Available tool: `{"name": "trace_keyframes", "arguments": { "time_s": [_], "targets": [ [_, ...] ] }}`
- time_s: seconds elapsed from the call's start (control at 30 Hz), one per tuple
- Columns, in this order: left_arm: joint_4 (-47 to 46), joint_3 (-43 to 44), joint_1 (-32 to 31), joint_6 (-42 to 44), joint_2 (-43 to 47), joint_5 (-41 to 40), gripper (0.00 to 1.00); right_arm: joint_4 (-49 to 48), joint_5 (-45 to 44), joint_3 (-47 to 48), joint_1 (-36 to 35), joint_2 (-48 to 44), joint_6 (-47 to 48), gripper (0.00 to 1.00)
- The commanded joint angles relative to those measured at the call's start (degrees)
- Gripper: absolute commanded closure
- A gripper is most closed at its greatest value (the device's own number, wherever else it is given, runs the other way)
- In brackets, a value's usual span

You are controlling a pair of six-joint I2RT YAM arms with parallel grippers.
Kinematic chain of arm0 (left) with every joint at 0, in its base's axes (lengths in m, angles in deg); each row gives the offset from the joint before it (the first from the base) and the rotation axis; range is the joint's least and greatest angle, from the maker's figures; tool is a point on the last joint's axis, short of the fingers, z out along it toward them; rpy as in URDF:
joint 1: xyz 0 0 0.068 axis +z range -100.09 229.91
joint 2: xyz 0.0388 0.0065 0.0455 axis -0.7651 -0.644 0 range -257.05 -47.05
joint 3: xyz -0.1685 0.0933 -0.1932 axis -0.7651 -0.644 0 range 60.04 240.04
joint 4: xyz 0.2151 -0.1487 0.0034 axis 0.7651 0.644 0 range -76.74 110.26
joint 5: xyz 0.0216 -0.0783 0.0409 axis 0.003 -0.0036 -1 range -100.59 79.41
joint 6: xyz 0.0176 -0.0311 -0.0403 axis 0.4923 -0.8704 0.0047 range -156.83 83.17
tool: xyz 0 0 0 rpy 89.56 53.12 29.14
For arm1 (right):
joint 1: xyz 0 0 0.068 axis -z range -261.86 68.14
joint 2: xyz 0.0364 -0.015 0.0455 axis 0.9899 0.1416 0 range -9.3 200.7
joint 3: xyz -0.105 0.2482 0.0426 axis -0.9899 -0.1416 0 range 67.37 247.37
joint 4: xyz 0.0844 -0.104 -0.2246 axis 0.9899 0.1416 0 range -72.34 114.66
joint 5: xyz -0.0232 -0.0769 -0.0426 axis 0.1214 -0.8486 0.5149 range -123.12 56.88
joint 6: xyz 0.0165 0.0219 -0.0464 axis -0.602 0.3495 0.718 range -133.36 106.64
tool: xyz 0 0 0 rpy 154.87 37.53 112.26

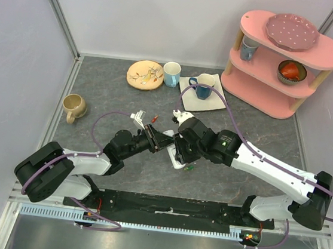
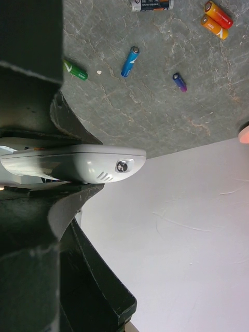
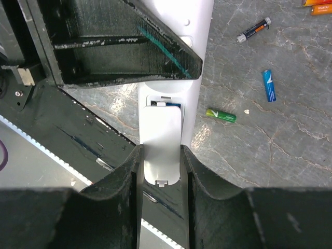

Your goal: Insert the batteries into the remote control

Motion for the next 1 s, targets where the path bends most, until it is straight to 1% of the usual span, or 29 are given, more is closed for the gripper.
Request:
{"name": "trace_keyframes", "arguments": {
  "time_s": [0.0, 0.97],
  "targets": [
    [-3.3, 0.4, -0.6, -1.2, 1.5, 0.6, 0.98, -1.7, -1.3, -0.1, -0.3, 0.7, -0.5, 1.0],
    [-5.0, -1.0, -1.6, 0.8, 3.1, 1.3, 0.98, -1.5, -1.4, 0.6, -0.4, 2.3, -0.1, 1.0]
  ]
}}
